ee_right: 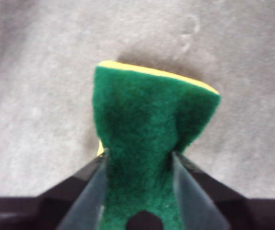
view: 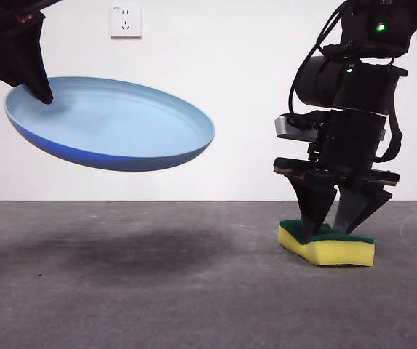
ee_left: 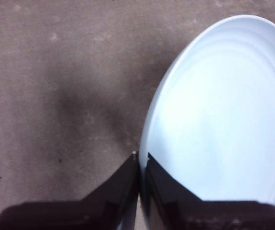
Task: Pick up the plate,pick up the cloth,clean the plate with the cloth
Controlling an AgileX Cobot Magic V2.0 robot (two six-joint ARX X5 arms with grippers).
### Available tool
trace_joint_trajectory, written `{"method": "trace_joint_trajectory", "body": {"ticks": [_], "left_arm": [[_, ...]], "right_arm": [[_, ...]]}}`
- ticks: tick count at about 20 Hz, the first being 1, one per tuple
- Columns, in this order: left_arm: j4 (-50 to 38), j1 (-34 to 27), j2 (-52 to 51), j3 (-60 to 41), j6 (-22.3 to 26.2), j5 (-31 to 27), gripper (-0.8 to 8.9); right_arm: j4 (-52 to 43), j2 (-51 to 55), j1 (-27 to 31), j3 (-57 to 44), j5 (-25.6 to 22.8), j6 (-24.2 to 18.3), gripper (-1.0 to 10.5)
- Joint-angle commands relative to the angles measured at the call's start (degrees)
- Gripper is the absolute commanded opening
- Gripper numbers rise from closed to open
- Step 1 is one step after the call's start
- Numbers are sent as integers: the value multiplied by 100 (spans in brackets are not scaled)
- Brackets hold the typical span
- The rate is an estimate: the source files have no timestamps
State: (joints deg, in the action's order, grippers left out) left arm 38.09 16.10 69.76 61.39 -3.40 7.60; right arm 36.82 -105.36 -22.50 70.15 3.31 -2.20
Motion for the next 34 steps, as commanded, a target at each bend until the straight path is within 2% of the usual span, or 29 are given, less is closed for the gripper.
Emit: {"method": "trace_joint_trajectory", "body": {"ticks": [1,10,12,16,18,20,24,28,30,33,34], "left_arm": [[-37,4,24,-52,66,-17,-8],[-50,4,142,-52,59,-9,-8],[-48,4,227,-52,57,-17,-8],[-79,7,448,-52,-55,-396,-8],[-162,20,616,-52,-175,-409,-8],[-306,127,776,-52,-400,-407,-8],[-592,623,979,-52,-588,-212,-8],[-852,1134,988,-52,-743,-136,-8],[-968,1250,988,-52,-789,-136,-8],[-1045,1311,988,-52,-868,-144,-8],[-997,1307,988,-52,-866,-157,-8]], "right_arm": [[9,-127,-7,-37,-72,-114,-5],[24,-59,24,-35,-57,-133,-16],[37,205,-28,-35,-39,-131,-16],[35,1106,-175,-33,15,-33,-16],[26,1624,-262,-33,317,79,-16],[-66,1991,-452,-33,579,153,-16],[-463,2124,-1025,-35,570,260,-16],[-953,1757,-1646,-35,511,284,-17],[-1032,1453,-1886,-35,538,442,-16],[-848,1104,-2326,-35,549,494,-16],[-584,1051,-2474,-35,433,304,-16]]}}
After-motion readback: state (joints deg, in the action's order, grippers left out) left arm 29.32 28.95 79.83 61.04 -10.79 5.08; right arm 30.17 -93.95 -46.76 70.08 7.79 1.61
